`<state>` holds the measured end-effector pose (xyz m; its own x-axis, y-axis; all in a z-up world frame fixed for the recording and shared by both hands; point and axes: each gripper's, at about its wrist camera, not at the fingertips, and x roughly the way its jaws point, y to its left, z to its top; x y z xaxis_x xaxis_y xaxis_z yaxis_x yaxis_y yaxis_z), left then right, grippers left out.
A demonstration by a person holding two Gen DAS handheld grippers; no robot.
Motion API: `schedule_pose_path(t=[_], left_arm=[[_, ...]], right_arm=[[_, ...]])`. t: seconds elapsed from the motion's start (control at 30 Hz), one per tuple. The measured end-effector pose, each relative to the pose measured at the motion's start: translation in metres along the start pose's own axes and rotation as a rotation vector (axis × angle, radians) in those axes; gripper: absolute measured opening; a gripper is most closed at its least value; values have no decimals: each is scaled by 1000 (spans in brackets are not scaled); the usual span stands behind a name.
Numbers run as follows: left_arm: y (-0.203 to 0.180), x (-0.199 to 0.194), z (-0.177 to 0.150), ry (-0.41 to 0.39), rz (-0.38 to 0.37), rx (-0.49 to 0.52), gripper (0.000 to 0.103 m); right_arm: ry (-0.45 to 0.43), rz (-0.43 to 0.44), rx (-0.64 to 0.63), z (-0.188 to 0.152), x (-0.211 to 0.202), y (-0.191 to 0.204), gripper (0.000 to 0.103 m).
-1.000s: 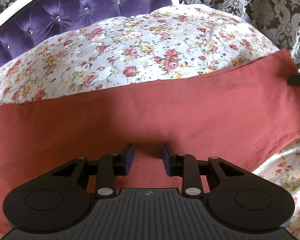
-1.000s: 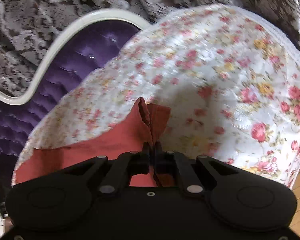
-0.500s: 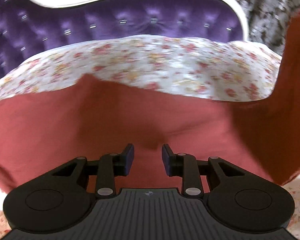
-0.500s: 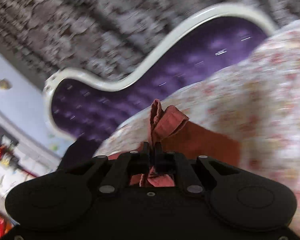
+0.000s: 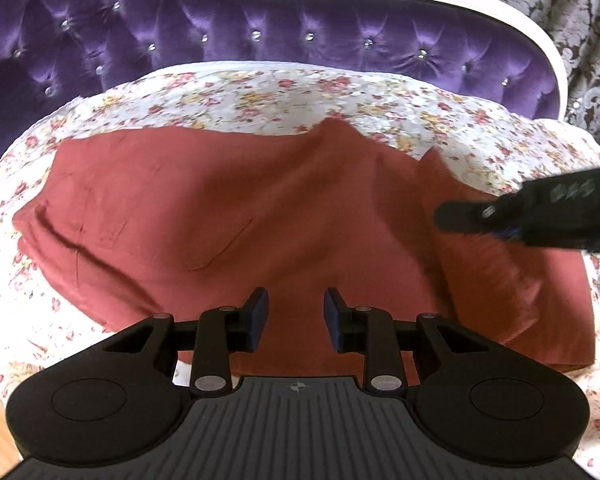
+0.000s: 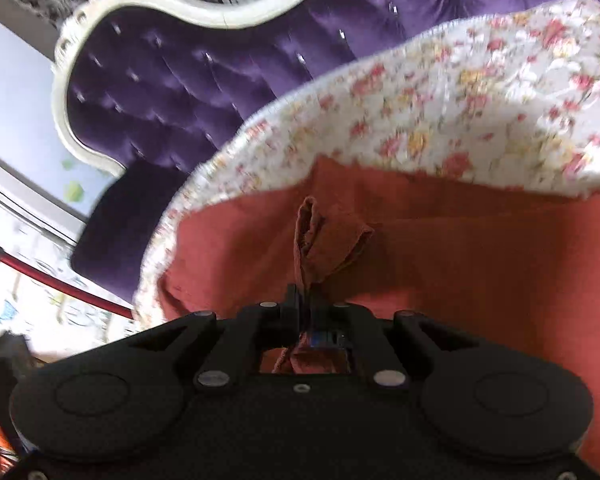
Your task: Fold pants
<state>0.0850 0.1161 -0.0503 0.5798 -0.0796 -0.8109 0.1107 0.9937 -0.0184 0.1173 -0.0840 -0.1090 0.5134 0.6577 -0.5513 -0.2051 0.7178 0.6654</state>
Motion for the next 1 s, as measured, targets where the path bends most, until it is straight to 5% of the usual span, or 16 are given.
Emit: schedule_pose_path(t=[0.07,0.2,0.23,0.4,0.53,0.7,0.8,1.0], left_arm=[[3,0,0,-2,-4,-11,29],[4,-8,2,-17,-39,-32,29],[3,-11,3,-25,-45,-31,29],[-9,-21,13,-72,-77,-18,30],[-31,-9,17,-61,-98,24,30],[-53,26,9,21,-119,69,30],[-56,52,-3,95,-105,74,30],[-57,48,-9,69,-93,100,30]], right_arm=[[-2,-5,-19,-6,7,3,15],[-9,35,-90,-9,13,13,50],[-28,61,-94,-9,6,13,53],[-187,69,-77,-6,-49,0,53],[-306,-115,9,-13,-98,-43,53],[-325,-348,66,-31,-125,-96,57],[-300,-335,97,-40,-121,-117,58],[-300,-281,68,-42,-103,-120,58]])
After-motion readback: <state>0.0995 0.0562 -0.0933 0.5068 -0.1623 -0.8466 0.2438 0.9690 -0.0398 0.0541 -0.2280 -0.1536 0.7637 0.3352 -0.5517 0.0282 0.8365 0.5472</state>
